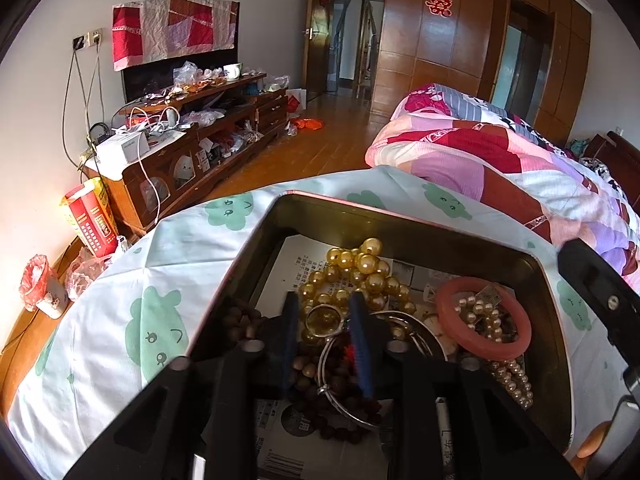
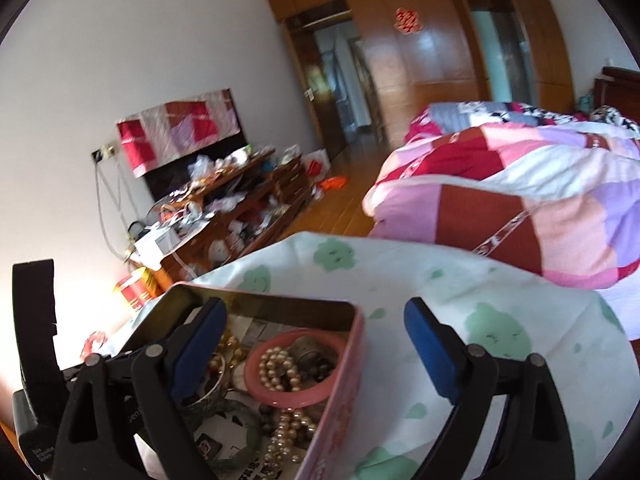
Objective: Organize jewelry
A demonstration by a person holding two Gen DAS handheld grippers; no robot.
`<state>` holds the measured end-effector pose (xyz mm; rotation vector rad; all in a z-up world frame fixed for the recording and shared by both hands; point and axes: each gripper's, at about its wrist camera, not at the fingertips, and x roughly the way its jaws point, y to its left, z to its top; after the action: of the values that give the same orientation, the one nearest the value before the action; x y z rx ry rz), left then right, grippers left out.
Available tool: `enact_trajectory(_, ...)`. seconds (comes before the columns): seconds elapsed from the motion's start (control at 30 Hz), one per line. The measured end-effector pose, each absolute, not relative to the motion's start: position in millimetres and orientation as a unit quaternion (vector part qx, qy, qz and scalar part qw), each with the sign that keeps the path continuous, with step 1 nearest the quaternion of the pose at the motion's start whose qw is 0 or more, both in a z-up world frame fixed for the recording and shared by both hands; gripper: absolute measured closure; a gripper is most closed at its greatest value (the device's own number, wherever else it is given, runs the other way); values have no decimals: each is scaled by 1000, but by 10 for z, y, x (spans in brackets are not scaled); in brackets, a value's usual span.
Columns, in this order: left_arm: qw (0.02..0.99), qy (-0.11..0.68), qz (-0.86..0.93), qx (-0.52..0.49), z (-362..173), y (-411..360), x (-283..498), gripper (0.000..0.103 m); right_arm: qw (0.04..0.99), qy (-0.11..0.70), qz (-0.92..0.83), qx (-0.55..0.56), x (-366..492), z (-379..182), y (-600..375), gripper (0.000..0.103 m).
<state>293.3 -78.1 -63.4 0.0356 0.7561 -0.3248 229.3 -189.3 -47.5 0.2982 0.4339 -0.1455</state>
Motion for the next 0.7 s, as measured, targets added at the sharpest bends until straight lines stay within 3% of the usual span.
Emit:
enact_trajectory(0.3, 929, 336, -152, 27, -561, -820, 2780, 32, 966, 196, -106, 127, 2205, -443, -1832, 4)
enact_trajectory(0.5, 937, 321, -138, -13, -511, -686, 2726, 27, 971, 169, -127, 113, 2092, -406, -1789, 0)
enact_trajectory(0.7, 950, 294, -103, 14, -453, -665, 2563, 27, 970, 173, -134, 103, 2062, -393, -1750, 0)
